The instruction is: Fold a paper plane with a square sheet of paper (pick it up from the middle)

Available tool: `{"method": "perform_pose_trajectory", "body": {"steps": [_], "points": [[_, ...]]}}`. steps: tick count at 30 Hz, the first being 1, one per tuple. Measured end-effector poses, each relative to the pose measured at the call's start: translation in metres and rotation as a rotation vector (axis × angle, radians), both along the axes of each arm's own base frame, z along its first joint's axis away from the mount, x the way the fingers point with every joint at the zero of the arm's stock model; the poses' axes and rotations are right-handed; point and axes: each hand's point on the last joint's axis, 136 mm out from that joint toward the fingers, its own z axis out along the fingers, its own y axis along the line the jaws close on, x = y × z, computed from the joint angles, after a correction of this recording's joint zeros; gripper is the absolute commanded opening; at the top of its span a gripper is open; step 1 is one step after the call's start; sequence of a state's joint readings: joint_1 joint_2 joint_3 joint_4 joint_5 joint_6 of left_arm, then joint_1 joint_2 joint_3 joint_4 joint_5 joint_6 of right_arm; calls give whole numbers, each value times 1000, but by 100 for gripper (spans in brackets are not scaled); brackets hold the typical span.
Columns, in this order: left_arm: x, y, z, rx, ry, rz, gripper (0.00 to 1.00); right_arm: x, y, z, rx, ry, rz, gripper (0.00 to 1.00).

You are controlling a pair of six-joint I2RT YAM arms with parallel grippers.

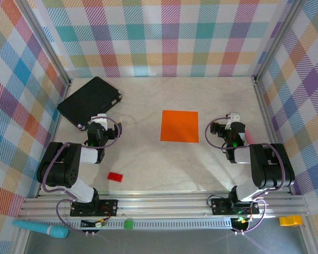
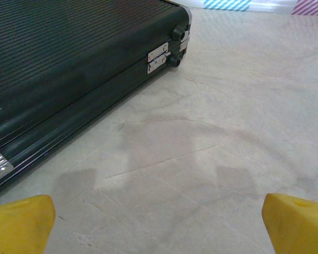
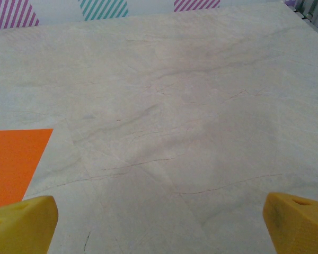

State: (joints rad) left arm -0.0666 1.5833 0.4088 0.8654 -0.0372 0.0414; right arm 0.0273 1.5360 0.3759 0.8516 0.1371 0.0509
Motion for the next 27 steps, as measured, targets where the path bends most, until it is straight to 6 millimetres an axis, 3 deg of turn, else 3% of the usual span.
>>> {"method": "perform_pose_trajectory", "body": {"steps": [13, 16, 22, 24, 27], "points": [[-1, 8, 0, 1, -1, 52, 100, -3, 0, 4, -4, 19, 4, 99], [-6, 16, 5, 6, -8, 97, 100, -5, 1, 33, -2, 4, 5, 99], [-11, 27, 46, -10, -33, 173, 100, 6, 4, 134, 111, -71, -18, 99], [-6, 27, 72, -61, -34, 197, 100, 10, 9, 153, 179, -37, -17, 99], [3, 19, 114, -176, -66, 192, 100, 17, 18, 158, 277, 56, -10, 99]]}}
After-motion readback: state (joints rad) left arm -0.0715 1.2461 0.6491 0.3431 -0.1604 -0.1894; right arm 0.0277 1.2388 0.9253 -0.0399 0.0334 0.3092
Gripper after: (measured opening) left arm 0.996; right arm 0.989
